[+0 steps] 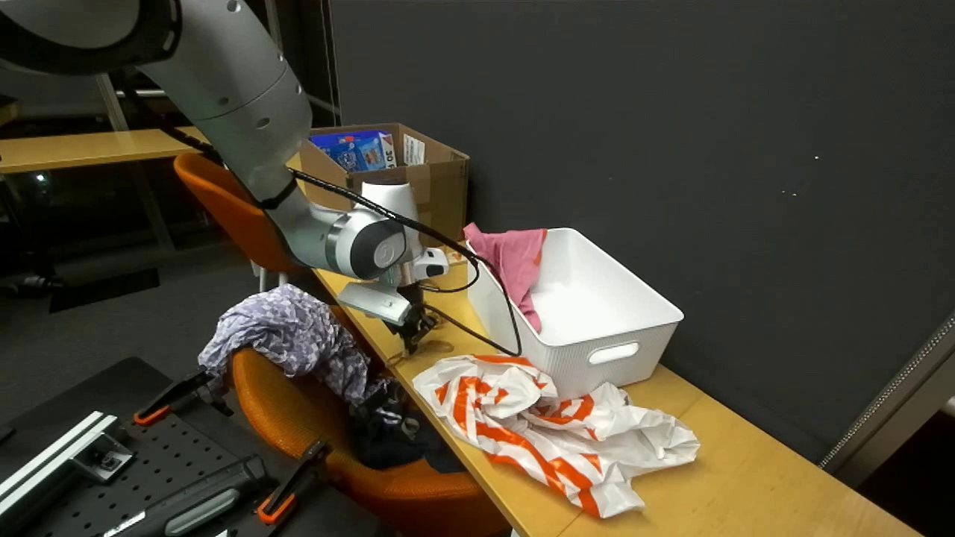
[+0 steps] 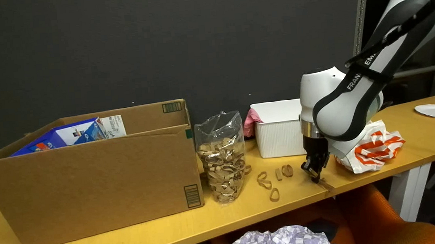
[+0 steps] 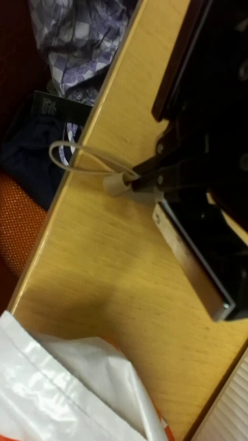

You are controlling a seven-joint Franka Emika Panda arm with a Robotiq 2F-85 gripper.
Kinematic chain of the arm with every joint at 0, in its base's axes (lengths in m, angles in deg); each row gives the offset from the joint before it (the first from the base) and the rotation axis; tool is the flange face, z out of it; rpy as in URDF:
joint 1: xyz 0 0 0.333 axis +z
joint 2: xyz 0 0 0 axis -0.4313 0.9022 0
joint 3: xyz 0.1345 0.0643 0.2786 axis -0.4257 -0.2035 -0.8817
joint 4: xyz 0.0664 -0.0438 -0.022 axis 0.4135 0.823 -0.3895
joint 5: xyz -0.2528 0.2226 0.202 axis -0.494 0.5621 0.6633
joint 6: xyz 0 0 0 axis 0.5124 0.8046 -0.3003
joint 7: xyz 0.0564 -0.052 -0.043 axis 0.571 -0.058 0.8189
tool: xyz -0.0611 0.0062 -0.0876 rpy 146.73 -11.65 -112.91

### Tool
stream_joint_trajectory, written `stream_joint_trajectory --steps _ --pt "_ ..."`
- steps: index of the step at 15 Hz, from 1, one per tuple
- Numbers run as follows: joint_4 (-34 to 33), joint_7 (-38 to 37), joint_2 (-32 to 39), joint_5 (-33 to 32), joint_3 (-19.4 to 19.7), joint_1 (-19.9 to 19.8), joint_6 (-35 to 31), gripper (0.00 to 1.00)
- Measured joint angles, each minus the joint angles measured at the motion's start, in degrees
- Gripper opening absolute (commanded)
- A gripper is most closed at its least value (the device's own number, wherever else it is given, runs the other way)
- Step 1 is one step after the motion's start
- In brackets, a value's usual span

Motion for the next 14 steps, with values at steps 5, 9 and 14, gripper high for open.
stream_joint_trajectory --steps 5,9,14 --pt "0.0 -0.3 -2.4 0.0 0.5 0.0 -0.6 0.01" --pt "-4.5 -1.1 -1.9 0.0 0.6 0.0 0.0 0.01" --pt "-11.1 -2.7 1.9 0.0 0.6 0.7 0.6 0.29"
